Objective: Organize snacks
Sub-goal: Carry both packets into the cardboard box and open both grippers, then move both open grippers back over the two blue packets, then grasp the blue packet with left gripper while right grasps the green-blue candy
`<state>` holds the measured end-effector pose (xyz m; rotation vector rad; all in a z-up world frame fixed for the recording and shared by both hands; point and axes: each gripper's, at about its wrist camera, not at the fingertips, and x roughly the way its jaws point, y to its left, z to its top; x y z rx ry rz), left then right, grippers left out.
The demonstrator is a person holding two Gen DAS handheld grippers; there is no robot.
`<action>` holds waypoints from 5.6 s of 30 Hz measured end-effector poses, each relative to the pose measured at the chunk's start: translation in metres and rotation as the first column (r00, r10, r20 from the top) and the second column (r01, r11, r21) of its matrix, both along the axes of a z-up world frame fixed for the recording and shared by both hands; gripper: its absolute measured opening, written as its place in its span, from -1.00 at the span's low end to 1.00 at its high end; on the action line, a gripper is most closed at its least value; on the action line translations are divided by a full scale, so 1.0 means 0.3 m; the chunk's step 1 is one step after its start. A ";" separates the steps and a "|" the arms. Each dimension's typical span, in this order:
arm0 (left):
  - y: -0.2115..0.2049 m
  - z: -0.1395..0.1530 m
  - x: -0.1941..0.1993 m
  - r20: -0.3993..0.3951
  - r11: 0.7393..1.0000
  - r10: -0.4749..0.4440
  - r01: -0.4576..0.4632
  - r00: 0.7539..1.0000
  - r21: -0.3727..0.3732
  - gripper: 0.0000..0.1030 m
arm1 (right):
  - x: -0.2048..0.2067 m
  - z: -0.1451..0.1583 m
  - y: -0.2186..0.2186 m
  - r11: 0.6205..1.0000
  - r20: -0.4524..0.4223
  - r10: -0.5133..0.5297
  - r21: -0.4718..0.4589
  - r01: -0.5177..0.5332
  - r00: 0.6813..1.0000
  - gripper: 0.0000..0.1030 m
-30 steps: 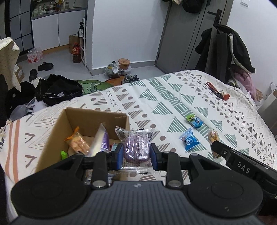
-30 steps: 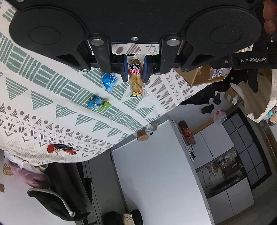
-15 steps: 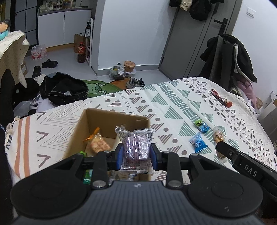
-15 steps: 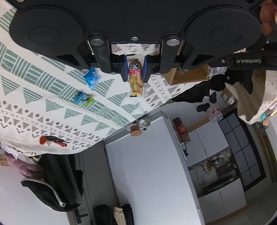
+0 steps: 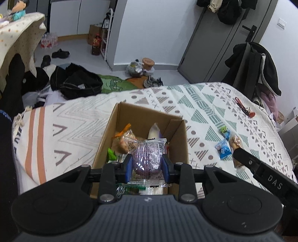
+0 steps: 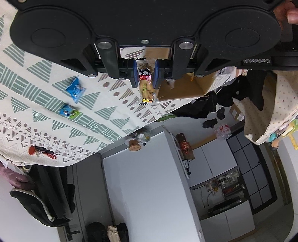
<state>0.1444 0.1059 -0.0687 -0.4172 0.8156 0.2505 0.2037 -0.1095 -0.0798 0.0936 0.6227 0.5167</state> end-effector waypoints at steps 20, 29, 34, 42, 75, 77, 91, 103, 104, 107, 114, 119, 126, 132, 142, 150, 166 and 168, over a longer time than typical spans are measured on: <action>0.107 0.061 -0.093 -0.001 0.998 0.066 -0.066 0.998 -0.008 0.29 | -0.097 0.034 0.131 0.995 -0.064 0.101 0.000 -0.101 0.993 -0.44; 0.059 0.098 -0.093 0.031 0.998 0.035 -0.036 0.999 0.058 0.68 | -0.064 0.065 0.010 1.000 -0.050 0.018 -0.007 -0.018 0.999 -0.06; 0.019 0.111 -0.079 0.036 0.997 0.015 -0.018 0.999 0.076 0.75 | -0.048 0.074 -0.071 1.000 -0.041 -0.016 -0.016 0.016 0.999 0.10; -0.059 0.127 -0.040 0.047 0.998 -0.009 0.006 0.999 0.069 0.77 | -0.017 0.069 -0.189 0.997 -0.040 -0.068 -0.022 0.067 0.997 0.26; -0.489 0.048 0.306 0.000 0.973 -0.174 0.172 0.985 0.152 0.77 | 0.228 -0.080 -0.524 0.986 -0.047 -0.167 0.002 0.167 0.985 0.92; -0.509 0.026 0.333 -0.008 0.973 -0.177 0.177 0.984 0.151 0.76 | 0.246 -0.097 -0.537 0.985 -0.060 -0.170 0.005 0.170 0.984 0.92; -0.614 -0.112 0.518 -0.030 0.980 -0.170 0.172 0.985 0.102 0.75 | 0.412 -0.196 -0.588 0.981 -0.139 -0.169 0.072 0.181 0.976 0.90; -0.671 -0.246 0.671 -0.060 0.985 -0.164 0.166 0.985 0.033 0.47 | 0.546 -0.284 -0.647 0.967 -0.222 -0.183 0.137 0.216 0.958 0.70; -0.675 -0.265 0.689 -0.072 0.986 -0.165 0.167 0.984 0.019 0.42 | 0.556 -0.290 -0.652 0.966 -0.228 -0.186 0.137 0.221 0.956 0.68; -0.692 -0.309 0.726 -0.099 0.985 -0.173 0.174 0.980 0.002 0.30 | 0.580 -0.311 -0.661 0.963 -0.243 -0.194 0.139 0.232 0.950 0.64; -0.708 -0.392 0.770 -0.164 0.986 -0.165 0.166 0.973 -0.010 -0.42 | 0.601 -0.331 -0.654 0.965 -0.248 -0.188 0.133 0.225 0.950 0.62; -0.692 -0.370 0.763 -0.145 0.987 -0.157 0.161 0.977 0.014 -0.47 | 0.629 -0.337 -0.625 0.970 -0.240 -0.176 0.122 0.209 0.955 0.56; -0.645 -0.323 0.761 -0.112 0.988 -0.142 0.147 0.983 0.038 -0.47 | 0.648 -0.333 -0.569 0.979 -0.211 -0.145 0.110 0.171 0.967 0.55; -0.589 -0.288 0.754 -0.087 0.991 -0.119 0.123 0.989 0.045 -0.47 | 0.680 -0.350 -0.513 0.985 -0.199 -0.125 0.092 0.145 0.972 0.48; -0.497 -0.282 0.756 -0.071 0.995 -0.090 0.093 0.993 0.038 -0.47 | 0.760 -0.380 -0.417 0.989 -0.179 -0.116 0.069 0.130 0.977 0.48; -0.440 -0.295 0.771 -0.076 0.997 -0.068 0.070 0.995 0.032 -0.47 | 0.840 -0.433 -0.356 0.991 -0.181 -0.123 0.032 0.131 0.976 0.48; -0.446 -0.296 0.764 -0.096 0.995 -0.084 0.089 0.992 0.042 -0.47 | 0.847 -0.430 -0.321 0.995 -0.172 -0.097 -0.049 0.090 0.980 -0.48; -0.452 -0.288 0.755 -0.094 0.995 -0.088 0.092 0.992 0.042 -0.47 | 0.825 -0.416 -0.331 0.994 -0.170 -0.101 -0.047 0.095 0.980 -0.49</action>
